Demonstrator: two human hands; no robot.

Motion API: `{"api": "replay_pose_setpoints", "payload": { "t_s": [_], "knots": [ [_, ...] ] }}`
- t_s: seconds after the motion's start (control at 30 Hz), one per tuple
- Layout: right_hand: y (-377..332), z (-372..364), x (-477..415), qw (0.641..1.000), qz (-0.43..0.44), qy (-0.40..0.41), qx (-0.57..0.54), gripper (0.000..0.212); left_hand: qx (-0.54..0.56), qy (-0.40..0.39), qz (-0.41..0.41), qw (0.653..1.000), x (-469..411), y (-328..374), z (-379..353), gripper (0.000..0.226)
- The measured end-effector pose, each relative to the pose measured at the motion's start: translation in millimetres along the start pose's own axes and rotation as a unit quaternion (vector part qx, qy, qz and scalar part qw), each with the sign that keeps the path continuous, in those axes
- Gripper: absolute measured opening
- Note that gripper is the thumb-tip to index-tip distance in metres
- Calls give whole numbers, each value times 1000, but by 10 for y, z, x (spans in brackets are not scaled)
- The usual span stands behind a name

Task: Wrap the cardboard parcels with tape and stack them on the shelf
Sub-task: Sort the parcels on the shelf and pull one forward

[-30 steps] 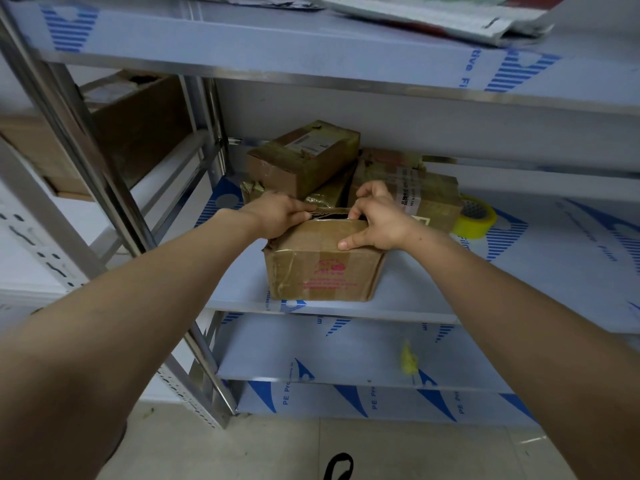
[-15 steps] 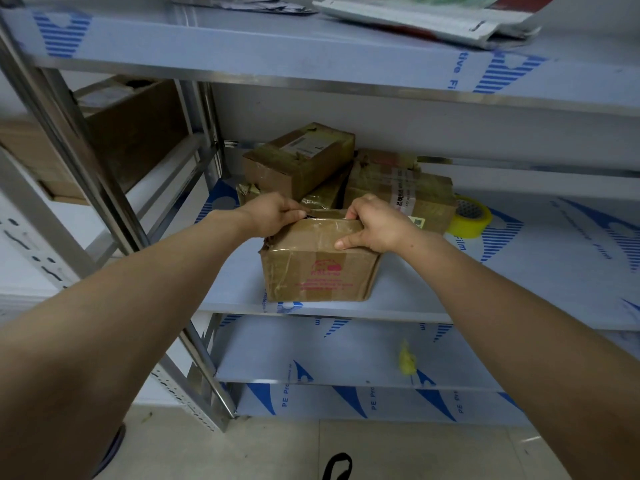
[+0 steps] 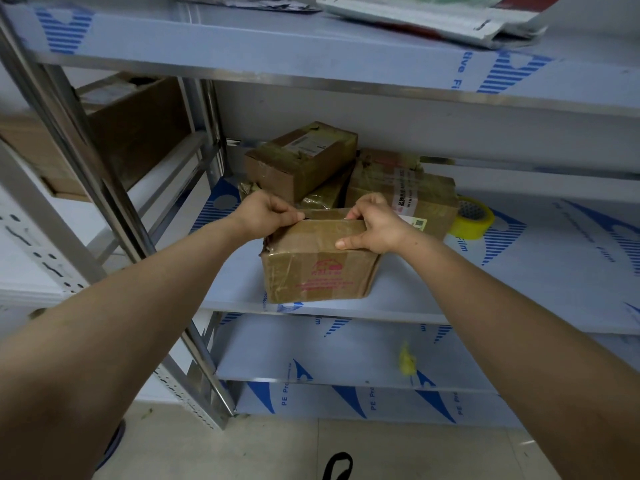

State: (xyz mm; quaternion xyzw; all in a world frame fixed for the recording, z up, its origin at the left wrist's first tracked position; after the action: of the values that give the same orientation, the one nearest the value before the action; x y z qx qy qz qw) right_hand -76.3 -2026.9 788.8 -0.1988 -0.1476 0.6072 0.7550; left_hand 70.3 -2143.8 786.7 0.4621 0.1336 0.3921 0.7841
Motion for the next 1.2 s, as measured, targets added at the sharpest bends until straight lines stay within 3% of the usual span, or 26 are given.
{"api": "replay_pose_setpoints", "payload": {
  "t_s": [0.27, 0.4, 0.57, 0.73, 1.2],
  "knots": [
    [43, 13, 11, 999, -7, 27, -43, 51, 28, 4, 21, 999, 13, -27, -18, 17],
    [93, 1, 53, 996, -3, 50, -74, 59, 23, 9, 19, 1000, 22, -64, -19, 20],
    [139, -112, 100, 996, 0, 13, -83, 75, 25, 14, 14, 999, 36, -104, -22, 26],
    [126, -187, 127, 997, 11, 10, -77, 71, 39, 23, 25, 999, 65, -161, -50, 23],
    [199, -250, 105, 999, 1, 7, -41, 70, -68, 43, -51, 995, 176, -192, -163, 43]
  ]
}}
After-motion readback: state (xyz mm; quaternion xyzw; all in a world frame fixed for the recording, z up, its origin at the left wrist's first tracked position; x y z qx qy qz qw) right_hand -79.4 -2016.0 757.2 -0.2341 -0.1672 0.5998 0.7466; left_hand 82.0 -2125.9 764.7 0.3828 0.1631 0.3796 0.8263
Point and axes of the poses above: each hand's wrist, its own x-axis away from the middle knuckle, its own z-axis out of the back of the hand, y = z × x, the point moved 8 cm from there along -x, towards the middle knuckle, and after that the axes turned 8 degrees about z, right-handed, at the moved point
